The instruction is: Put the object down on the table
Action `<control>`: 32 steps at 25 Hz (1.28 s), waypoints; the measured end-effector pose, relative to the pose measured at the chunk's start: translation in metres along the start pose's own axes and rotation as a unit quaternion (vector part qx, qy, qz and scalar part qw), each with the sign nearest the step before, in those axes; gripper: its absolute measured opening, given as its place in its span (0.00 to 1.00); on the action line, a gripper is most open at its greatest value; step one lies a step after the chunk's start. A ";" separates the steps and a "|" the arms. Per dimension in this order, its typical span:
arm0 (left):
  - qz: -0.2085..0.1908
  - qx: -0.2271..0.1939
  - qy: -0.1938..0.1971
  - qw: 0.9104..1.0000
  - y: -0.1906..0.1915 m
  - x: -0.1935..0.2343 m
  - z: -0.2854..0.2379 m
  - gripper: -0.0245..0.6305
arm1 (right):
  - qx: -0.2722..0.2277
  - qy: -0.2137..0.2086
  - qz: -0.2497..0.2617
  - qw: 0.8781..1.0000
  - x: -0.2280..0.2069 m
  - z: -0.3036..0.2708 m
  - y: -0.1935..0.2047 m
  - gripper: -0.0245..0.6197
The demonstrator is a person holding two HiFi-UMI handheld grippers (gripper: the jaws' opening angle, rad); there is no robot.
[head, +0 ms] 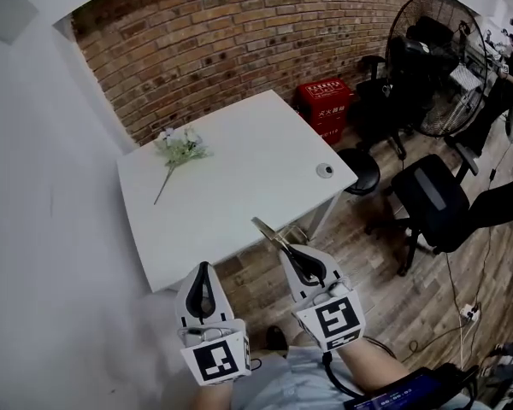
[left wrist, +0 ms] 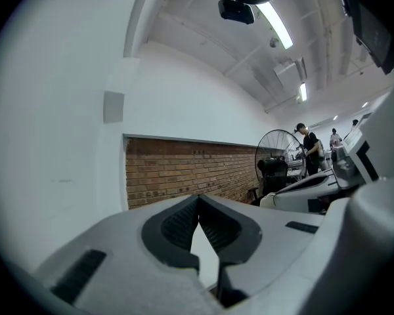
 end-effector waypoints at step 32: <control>-0.026 0.058 0.009 0.998 0.026 -0.028 -0.235 0.05 | 0.021 -0.031 -0.046 0.998 -0.159 -0.180 0.011 0.07</control>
Point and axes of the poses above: the fingertips, and each gripper's own axes: z backward along the fingers, x to its left, y out of its underside, the point moved 4 cm from there along z, backward along the fingers, and after that the axes turned 7 degrees about y, right-handed, at the moved point
